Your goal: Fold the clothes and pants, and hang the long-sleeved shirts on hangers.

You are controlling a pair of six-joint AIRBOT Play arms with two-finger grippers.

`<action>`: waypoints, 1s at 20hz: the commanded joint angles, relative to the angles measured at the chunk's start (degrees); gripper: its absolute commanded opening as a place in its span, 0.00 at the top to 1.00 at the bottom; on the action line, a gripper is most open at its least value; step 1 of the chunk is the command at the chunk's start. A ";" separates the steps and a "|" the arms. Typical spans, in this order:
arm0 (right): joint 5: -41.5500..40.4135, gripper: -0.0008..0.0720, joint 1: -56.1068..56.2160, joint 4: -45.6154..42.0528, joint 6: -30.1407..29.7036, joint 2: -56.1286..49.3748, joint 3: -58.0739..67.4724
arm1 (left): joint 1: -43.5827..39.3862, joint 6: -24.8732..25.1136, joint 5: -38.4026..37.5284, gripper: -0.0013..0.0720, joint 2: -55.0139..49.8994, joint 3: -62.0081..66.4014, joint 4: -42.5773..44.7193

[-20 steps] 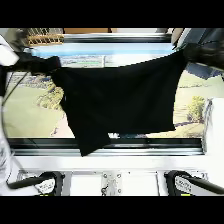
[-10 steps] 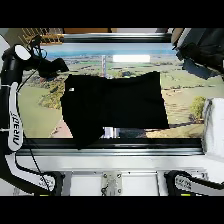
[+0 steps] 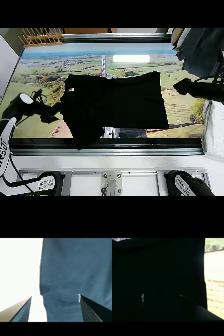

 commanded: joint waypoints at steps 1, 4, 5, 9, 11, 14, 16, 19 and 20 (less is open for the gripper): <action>1.49 0.40 1.29 1.18 -0.61 3.37 -4.35 | 2.54 4.44 7.82 0.14 1.60 -10.08 -8.90; 1.44 0.40 1.84 2.93 -0.61 3.34 -4.35 | 1.84 7.04 10.95 0.14 1.60 -11.50 -13.20; 1.44 0.40 1.84 3.34 -0.61 3.37 -4.35 | 0.96 7.06 11.91 0.14 1.60 -11.50 -13.09; 1.46 0.40 1.81 3.72 -0.61 3.32 -4.35 | -3.63 6.99 15.45 0.17 1.60 -11.43 -13.31; 1.49 0.40 1.79 3.69 -0.59 3.32 -4.37 | -5.88 6.75 16.00 0.25 1.60 -11.43 -13.27; 2.21 0.38 0.11 3.45 -0.57 3.32 -4.39 | -6.36 7.06 14.19 0.92 1.70 -11.43 -13.03; 4.52 0.38 -3.56 3.19 0.61 3.39 -5.90 | -6.36 8.61 12.33 0.97 2.95 -11.45 -12.50; 5.88 0.38 -11.28 -5.01 12.55 3.32 -13.44 | -6.36 9.44 10.67 0.97 7.41 -11.45 -10.25; 5.20 0.38 -13.64 -8.85 18.18 3.26 -16.87 | -6.36 9.46 10.19 0.97 8.87 -11.45 -9.16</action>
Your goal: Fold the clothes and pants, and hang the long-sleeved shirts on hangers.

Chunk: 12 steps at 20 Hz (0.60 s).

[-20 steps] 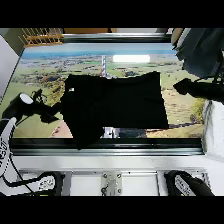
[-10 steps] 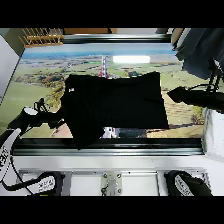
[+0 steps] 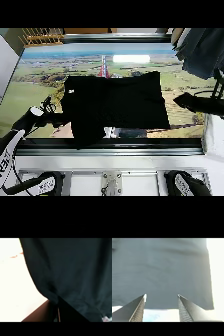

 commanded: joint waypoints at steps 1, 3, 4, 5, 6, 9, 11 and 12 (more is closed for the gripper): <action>-0.68 0.38 -8.26 -10.84 17.05 -0.33 -10.23 | -0.15 0.79 -2.14 0.97 4.63 0.02 3.48; -4.96 0.38 -11.19 -10.51 19.67 -1.49 -16.90 | -0.20 0.79 -2.54 0.97 6.29 0.02 4.76; -7.85 0.38 -11.47 -8.90 19.67 -2.51 -19.74 | -0.20 0.79 -2.51 0.97 6.62 0.02 4.79; -10.88 0.38 -11.32 -5.68 19.52 -3.80 -22.03 | -0.20 0.79 -2.49 0.97 6.60 0.02 4.72; -13.57 0.38 -10.91 -2.12 18.12 -5.09 -23.71 | -0.20 0.79 -2.51 0.97 6.56 0.02 4.79; -19.76 0.38 -6.69 5.90 12.02 -9.64 -25.49 | -0.20 0.79 -2.49 0.97 6.58 0.02 4.76; -23.04 0.38 -2.51 9.77 9.73 -12.04 -25.49 | -0.20 0.76 -2.49 0.97 6.58 0.02 4.76; -24.46 0.38 -0.55 11.21 9.49 -12.72 -25.49 | -0.20 0.79 -2.49 0.97 6.58 0.02 4.79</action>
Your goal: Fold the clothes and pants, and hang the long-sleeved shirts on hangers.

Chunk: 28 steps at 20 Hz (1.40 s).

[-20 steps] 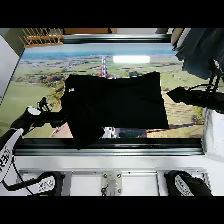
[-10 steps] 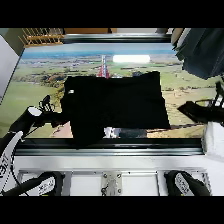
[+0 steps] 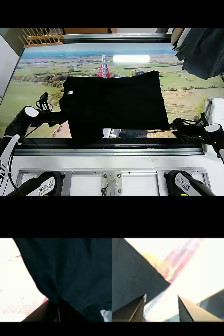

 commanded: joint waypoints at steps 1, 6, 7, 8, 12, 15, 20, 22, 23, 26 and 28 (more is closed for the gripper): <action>-7.54 0.38 6.14 7.23 -2.80 -3.37 -1.22 | -0.04 -0.02 0.00 0.97 0.17 0.02 0.26; -10.78 0.38 11.54 7.15 -2.82 -3.48 -1.22 | -0.04 -0.04 -0.02 0.97 0.17 0.02 0.28; -11.41 0.39 11.80 7.15 -2.84 -3.48 -1.22 | -0.04 -0.02 -0.02 0.97 0.17 0.02 0.26; -11.87 0.44 11.78 7.13 -2.89 -3.48 -1.20 | -0.04 -0.02 -0.02 0.97 0.17 0.02 0.26; -9.97 0.97 11.65 7.04 -11.45 -3.26 2.10 | 0.31 -0.02 -0.61 0.97 0.22 1.05 0.33; -2.34 0.97 11.61 -0.42 -13.14 -0.92 15.67 | 2.36 0.17 -6.03 0.97 3.34 9.70 0.35; 5.86 0.98 11.61 -11.82 -13.29 6.29 47.54 | 5.18 0.09 -13.42 0.97 18.34 30.80 -0.13; 5.57 0.97 11.61 -13.05 -13.29 10.05 56.11 | 5.16 -0.09 -13.44 0.97 25.44 36.76 -0.11; 5.60 0.97 11.61 -13.94 -13.27 11.91 58.75 | 5.16 -0.22 -13.16 0.97 28.87 38.86 -0.11; 5.60 0.97 11.61 -19.08 -13.03 18.80 61.55 | 5.14 -2.36 -12.39 0.97 38.38 43.65 -0.09; 5.64 0.97 11.61 -21.22 -12.72 22.86 61.55 | 5.14 -5.01 -12.24 0.97 43.08 45.48 -0.02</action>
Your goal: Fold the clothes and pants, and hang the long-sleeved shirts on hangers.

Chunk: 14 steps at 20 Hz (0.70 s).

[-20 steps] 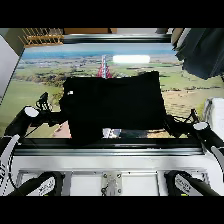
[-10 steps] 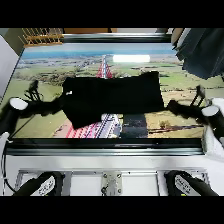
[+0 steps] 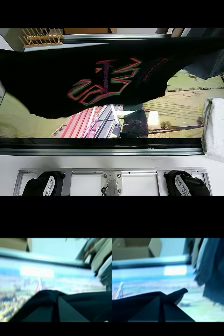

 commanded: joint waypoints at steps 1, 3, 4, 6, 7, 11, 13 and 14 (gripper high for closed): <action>0.33 0.97 0.00 -5.03 1.25 7.13 2.86 | 0.07 -4.50 0.28 0.97 9.18 4.66 0.00; 0.33 0.98 0.00 -5.05 3.10 8.98 2.86 | 0.07 -7.45 0.15 0.97 11.34 4.94 0.04; 0.52 0.98 0.00 -5.03 3.98 9.31 2.86 | 0.07 -8.31 -0.35 0.97 11.45 4.92 0.28; 1.79 0.98 0.02 -5.01 5.49 8.81 2.86 | 0.07 -9.03 -1.99 0.97 9.86 4.70 0.44; 3.34 0.98 0.09 -4.96 5.49 7.85 2.86 | 0.09 -9.03 -2.51 0.97 8.41 4.07 0.42; 12.17 0.98 0.17 -3.39 6.54 -1.62 2.82 | 0.07 -8.98 -3.10 0.97 -1.70 -4.72 0.39; 15.61 0.98 0.22 -3.28 6.49 -9.55 2.82 | 0.04 -8.26 -0.85 0.97 -9.90 -9.53 0.35; 16.06 0.97 0.33 -3.32 6.45 -14.01 2.82 | 0.02 -7.28 1.40 0.97 -14.82 -11.56 0.22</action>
